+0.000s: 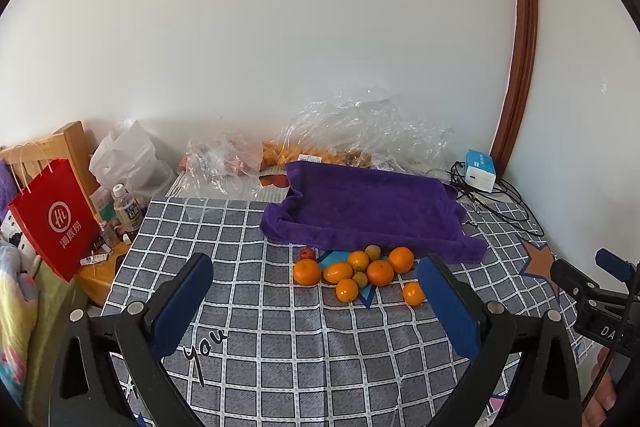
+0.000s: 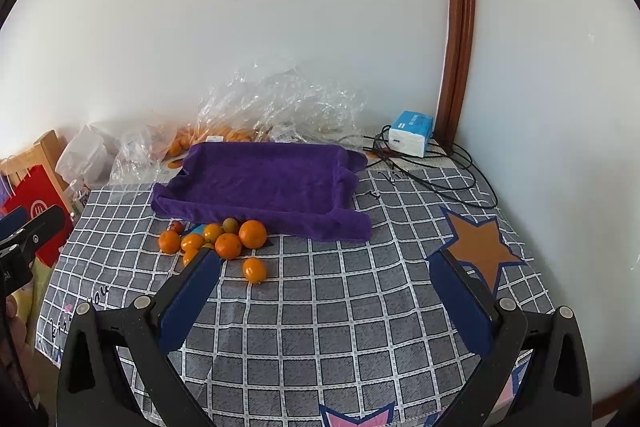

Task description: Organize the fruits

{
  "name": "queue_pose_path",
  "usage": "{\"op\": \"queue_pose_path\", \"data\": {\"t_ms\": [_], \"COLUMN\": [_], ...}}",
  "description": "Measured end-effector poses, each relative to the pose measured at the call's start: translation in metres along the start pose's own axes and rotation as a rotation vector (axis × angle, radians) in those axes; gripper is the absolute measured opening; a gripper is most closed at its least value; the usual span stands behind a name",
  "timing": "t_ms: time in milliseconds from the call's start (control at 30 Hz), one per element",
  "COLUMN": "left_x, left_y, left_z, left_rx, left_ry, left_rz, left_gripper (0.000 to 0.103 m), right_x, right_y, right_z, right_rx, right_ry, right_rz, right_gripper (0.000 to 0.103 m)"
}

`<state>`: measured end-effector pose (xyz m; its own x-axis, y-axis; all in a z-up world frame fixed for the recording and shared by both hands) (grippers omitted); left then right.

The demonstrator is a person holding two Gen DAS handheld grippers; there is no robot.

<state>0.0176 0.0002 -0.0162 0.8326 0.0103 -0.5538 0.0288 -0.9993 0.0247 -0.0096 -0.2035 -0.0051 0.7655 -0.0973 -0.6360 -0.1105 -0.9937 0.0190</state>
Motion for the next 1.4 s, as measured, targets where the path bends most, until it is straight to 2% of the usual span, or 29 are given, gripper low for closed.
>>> {"op": "queue_pose_path", "data": {"t_ms": [733, 1100, 1400], "left_x": [-0.002, -0.002, 0.013], "left_y": [-0.002, -0.002, -0.007], "left_z": [-0.001, 0.0, -0.001], "left_rx": [-0.005, -0.004, -0.019], "left_ry": [0.0, 0.003, -0.002], "left_rz": [0.01, 0.011, 0.012], "left_gripper": [0.103, 0.103, 0.103], "right_x": [-0.002, 0.006, 0.016], "right_y": [0.0, -0.003, -0.001], "right_z": [0.0, 0.003, 0.003], "right_rx": [0.011, -0.005, 0.009], "right_ry": [0.003, -0.02, 0.001], "right_rz": [-0.007, 0.023, 0.018], "right_gripper": [0.103, 0.103, 0.103]}}
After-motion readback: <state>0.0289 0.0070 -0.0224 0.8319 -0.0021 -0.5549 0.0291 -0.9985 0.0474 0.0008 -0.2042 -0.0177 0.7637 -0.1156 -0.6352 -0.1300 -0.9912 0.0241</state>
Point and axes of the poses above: each gripper's, at about its wrist camera, not at the fingertips, and x roughly the way its jaws point, y to its right, z to its underside, the point moved 2 cm from there along x, roughly the way its jaws point, and after that the axes turned 1 degree about x, right-handed, at the moved point
